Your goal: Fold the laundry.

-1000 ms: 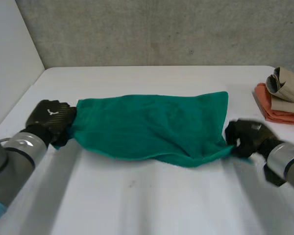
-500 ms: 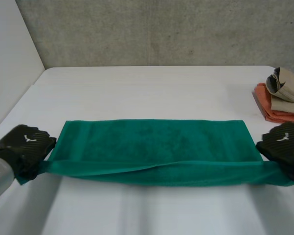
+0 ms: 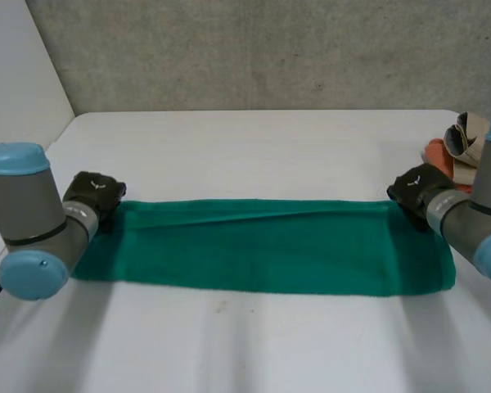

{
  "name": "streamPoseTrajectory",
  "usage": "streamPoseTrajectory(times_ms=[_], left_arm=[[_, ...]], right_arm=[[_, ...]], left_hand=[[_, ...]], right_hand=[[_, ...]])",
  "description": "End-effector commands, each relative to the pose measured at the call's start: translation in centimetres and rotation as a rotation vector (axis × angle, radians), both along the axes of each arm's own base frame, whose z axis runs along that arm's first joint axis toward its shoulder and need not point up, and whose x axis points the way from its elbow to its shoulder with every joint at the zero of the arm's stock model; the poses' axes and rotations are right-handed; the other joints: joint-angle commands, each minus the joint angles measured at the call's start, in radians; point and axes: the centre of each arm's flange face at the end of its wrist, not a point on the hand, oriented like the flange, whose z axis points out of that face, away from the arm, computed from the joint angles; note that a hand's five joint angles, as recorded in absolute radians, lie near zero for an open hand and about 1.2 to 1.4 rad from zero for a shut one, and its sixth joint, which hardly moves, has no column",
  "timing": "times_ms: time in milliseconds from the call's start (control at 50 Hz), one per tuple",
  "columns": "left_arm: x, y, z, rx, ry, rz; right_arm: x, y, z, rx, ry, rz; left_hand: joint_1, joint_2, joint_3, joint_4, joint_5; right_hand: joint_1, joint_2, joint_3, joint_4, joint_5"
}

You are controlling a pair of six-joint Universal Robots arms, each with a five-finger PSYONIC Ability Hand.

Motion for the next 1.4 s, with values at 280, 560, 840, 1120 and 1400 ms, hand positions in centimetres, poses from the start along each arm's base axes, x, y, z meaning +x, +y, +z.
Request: streamPoseTrajectory(times_ms=[280, 560, 840, 1120, 1400], left_arm=[[-2.9, -1.7, -0.2, -0.122, -0.007, 0.043], [-3.5, 4.3, 4.4, -0.15, 0.026, -0.062], [-2.7, 6.0, 2.8, -0.115, 0.024, -0.089], [-2.6, 6.6, 2.7, -0.111, 0.023, -0.092], [-2.2, 7.6, 4.2, -0.14, 0.033, -0.095]], right_arm=[[1.4, -6.6, 2.0, -0.368, -0.055, -0.091], [-2.2, 2.2, 3.0, -0.012, -0.179, -0.146], [-4.2, 6.0, -3.0, 0.153, -0.271, -0.11], [-7.8, 3.4, -2.7, 0.031, -0.258, -0.225], [-16.3, 2.1, 0.1, -0.109, 0.011, -0.328]], left_hand=[[-0.981, -1.022, -1.018, -1.027, -0.969], [-0.981, -1.022, -1.018, -1.027, -0.969], [-0.981, -1.022, -1.018, -1.027, -0.969], [-0.981, -1.022, -1.018, -1.027, -0.969], [-0.981, -1.022, -1.018, -1.027, -0.969]], right_hand=[[-0.821, -1.005, -1.009, -1.016, -0.991], [-0.821, -1.005, -1.009, -1.016, -0.991], [-0.517, -0.701, -0.705, -0.712, -0.687], [0.401, 0.217, 0.213, 0.206, 0.231], [0.401, 0.217, 0.213, 0.206, 0.231]])
